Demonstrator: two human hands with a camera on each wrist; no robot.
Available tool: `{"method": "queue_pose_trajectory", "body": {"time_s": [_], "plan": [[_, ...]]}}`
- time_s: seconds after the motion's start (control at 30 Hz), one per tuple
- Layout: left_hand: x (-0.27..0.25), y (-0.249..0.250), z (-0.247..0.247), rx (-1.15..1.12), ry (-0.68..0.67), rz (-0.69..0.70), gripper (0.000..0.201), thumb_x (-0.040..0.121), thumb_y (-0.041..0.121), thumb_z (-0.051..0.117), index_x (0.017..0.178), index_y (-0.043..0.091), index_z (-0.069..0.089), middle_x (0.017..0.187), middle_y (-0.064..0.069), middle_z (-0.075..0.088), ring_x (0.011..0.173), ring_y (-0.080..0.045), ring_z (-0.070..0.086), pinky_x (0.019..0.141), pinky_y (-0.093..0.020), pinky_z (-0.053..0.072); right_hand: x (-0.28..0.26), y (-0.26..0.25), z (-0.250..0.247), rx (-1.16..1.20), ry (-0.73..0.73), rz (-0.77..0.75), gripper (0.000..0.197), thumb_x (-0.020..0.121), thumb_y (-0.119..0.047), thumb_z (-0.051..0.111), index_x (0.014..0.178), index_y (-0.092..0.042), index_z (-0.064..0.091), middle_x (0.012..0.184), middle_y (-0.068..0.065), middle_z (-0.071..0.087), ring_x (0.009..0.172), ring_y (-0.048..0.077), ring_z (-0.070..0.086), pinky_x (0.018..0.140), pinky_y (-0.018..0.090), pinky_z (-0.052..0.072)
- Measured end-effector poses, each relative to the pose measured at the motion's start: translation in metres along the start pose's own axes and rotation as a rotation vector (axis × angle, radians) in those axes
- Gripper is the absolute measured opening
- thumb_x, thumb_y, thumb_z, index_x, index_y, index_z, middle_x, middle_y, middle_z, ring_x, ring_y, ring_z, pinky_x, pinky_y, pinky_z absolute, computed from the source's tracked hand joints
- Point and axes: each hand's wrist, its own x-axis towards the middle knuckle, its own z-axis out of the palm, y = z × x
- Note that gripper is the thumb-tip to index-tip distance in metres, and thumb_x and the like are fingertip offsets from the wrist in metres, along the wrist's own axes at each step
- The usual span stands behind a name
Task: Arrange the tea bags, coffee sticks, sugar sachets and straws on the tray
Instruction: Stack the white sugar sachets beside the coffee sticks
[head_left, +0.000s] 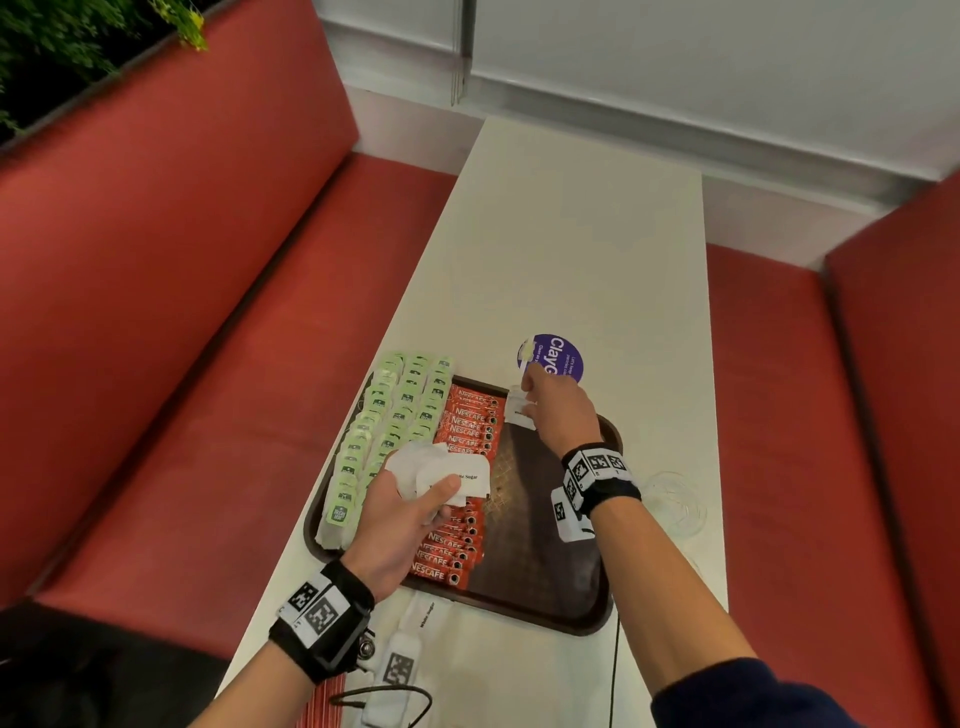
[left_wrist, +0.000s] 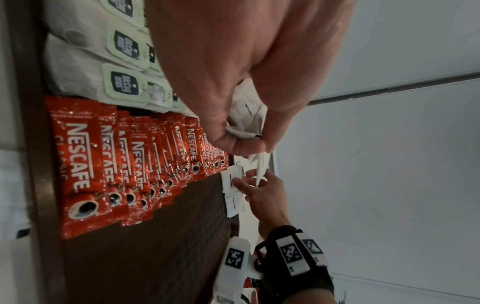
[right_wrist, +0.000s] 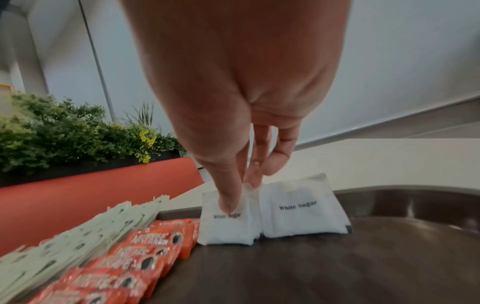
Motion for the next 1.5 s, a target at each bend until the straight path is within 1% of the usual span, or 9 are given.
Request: {"method": "queue_pose_trajectory", "body": {"time_s": [0.17,0.27,0.43,0.53,0.63,0.83,1.0,1.27,1.5], "plan": [[0.003,0.003,0.003,-0.045,0.016,-0.022,0.05,0.093,0.014,0.083,0.139,0.013,0.063,0.126,-0.015,0.077,0.105,-0.029,0.073,0.091,-0.038,0.061,-0.012,-0.006,-0.006,-0.045,0.153,-0.009,0.037,0.094,-0.028,0.084,0.121,-0.018,0.059,0.115,0.007,0.068,0.101,0.029,0.065,0.08,0.041,0.056],[0.004,0.005,0.006,-0.07,0.036,-0.026,0.05,0.092,0.012,0.083,0.138,0.013,0.063,0.124,-0.013,0.078,0.112,-0.029,0.076,0.079,-0.032,0.061,-0.029,-0.022,-0.02,0.256,0.208,0.061,0.022,0.102,-0.041,0.072,0.107,-0.023,0.061,0.104,-0.005,0.068,0.093,0.016,0.064,0.077,0.036,0.054],[0.005,0.005,0.011,-0.083,0.055,-0.014,0.053,0.09,0.015,0.086,0.138,0.008,0.064,0.126,-0.017,0.077,0.098,-0.021,0.076,0.081,-0.035,0.059,-0.093,-0.057,-0.046,0.85,-0.065,0.287,0.048,0.099,-0.076,0.057,0.105,-0.03,0.071,0.095,-0.011,0.078,0.088,0.005,0.074,0.083,0.029,0.058],[0.002,0.005,0.016,-0.079,0.053,0.0,0.051,0.09,0.013,0.085,0.137,0.011,0.065,0.124,-0.014,0.078,0.104,-0.023,0.076,0.085,-0.038,0.056,-0.132,-0.058,-0.043,1.112,-0.208,0.299,0.033,0.097,-0.054,0.076,0.116,-0.027,0.075,0.102,-0.004,0.081,0.093,0.015,0.078,0.088,0.036,0.063],[-0.003,0.002,0.023,-0.044,0.039,0.002,0.048,0.091,0.013,0.084,0.136,0.015,0.067,0.123,-0.014,0.078,0.099,-0.021,0.075,0.084,-0.038,0.055,-0.153,-0.052,-0.034,1.248,-0.167,0.286,0.018,0.098,-0.027,0.082,0.115,-0.022,0.078,0.099,0.005,0.081,0.091,0.021,0.077,0.086,0.037,0.062],[-0.008,-0.002,0.028,-0.077,0.063,-0.076,0.05,0.088,0.016,0.086,0.134,0.013,0.067,0.124,-0.013,0.078,0.11,-0.026,0.075,0.092,-0.039,0.06,-0.154,-0.014,-0.027,1.081,0.054,0.459,0.013,0.099,-0.019,0.08,0.109,-0.027,0.077,0.1,-0.009,0.082,0.094,0.012,0.078,0.082,0.032,0.064],[-0.007,-0.005,0.025,-0.146,0.087,-0.128,0.043,0.095,-0.003,0.072,0.136,0.003,0.06,0.129,-0.018,0.07,0.114,-0.031,0.07,0.088,-0.038,0.063,-0.122,0.018,-0.016,0.787,0.29,0.568,0.021,0.097,-0.012,0.08,0.108,-0.024,0.068,0.092,-0.01,0.076,0.086,0.009,0.072,0.088,0.034,0.059],[-0.012,-0.001,0.028,-0.115,0.064,-0.14,0.03,0.098,-0.009,0.061,0.117,0.011,0.052,0.134,-0.02,0.062,0.124,-0.036,0.063,0.102,-0.049,0.06,-0.073,0.031,0.002,0.657,0.261,0.55,0.02,0.1,-0.002,0.072,0.112,-0.013,0.06,0.099,0.004,0.074,0.093,0.02,0.062,0.08,0.02,0.036],[-0.01,0.001,0.026,-0.099,0.074,-0.152,0.037,0.098,-0.008,0.063,0.13,0.006,0.052,0.138,-0.022,0.063,0.128,-0.039,0.064,0.101,-0.049,0.061,-0.061,0.036,0.017,0.574,0.25,0.527,0.019,0.099,-0.003,0.069,0.11,-0.014,0.057,0.095,0.006,0.071,0.092,0.025,0.062,0.084,0.038,0.053]]}}
